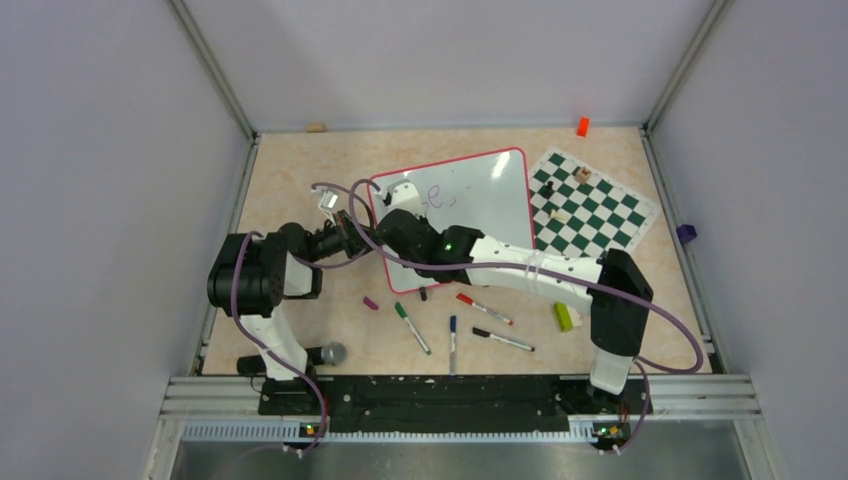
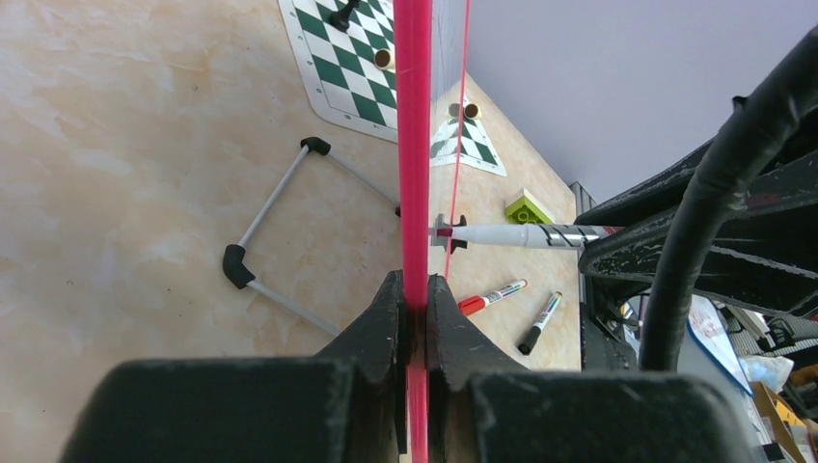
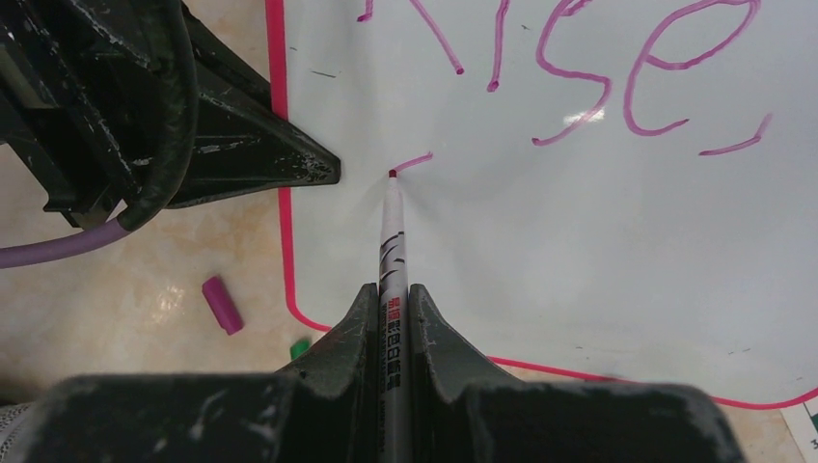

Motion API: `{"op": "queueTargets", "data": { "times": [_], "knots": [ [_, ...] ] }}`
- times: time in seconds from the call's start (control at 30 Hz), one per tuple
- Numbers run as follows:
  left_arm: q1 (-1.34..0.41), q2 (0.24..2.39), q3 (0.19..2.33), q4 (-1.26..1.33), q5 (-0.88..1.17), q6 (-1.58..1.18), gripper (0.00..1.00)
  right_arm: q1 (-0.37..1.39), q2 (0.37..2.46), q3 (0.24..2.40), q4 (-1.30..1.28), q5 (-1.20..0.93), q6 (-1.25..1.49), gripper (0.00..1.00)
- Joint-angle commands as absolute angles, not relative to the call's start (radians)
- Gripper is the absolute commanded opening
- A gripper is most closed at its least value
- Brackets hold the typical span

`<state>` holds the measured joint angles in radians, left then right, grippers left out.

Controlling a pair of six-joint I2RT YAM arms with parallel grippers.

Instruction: Write a sentence on the whiteboard

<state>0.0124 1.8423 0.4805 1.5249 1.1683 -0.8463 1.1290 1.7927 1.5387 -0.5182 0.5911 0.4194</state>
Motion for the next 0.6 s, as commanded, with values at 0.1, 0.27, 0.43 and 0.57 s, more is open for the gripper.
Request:
{"op": "queueTargets", "data": {
  "times": [0.1, 0.27, 0.43, 0.57],
  "knots": [
    [0.017, 1.849, 0.49, 1.62, 1.191, -0.812, 0.0, 1.116, 1.771, 1.513, -0.524, 0.552, 0.418, 0.0],
    [0.017, 1.847, 0.489, 1.62, 1.19, -0.813, 0.0, 1.116, 1.768, 1.535, -0.578, 0.626, 0.426, 0.0],
    [0.019, 1.847, 0.489, 1.62, 1.191, -0.812, 0.0, 1.115, 1.771, 1.564, -0.585, 0.657, 0.421, 0.0],
    [0.017, 1.846, 0.489, 1.62, 1.191, -0.812, 0.0, 1.115, 1.777, 1.591, -0.596, 0.674, 0.416, 0.0]
  ]
}}
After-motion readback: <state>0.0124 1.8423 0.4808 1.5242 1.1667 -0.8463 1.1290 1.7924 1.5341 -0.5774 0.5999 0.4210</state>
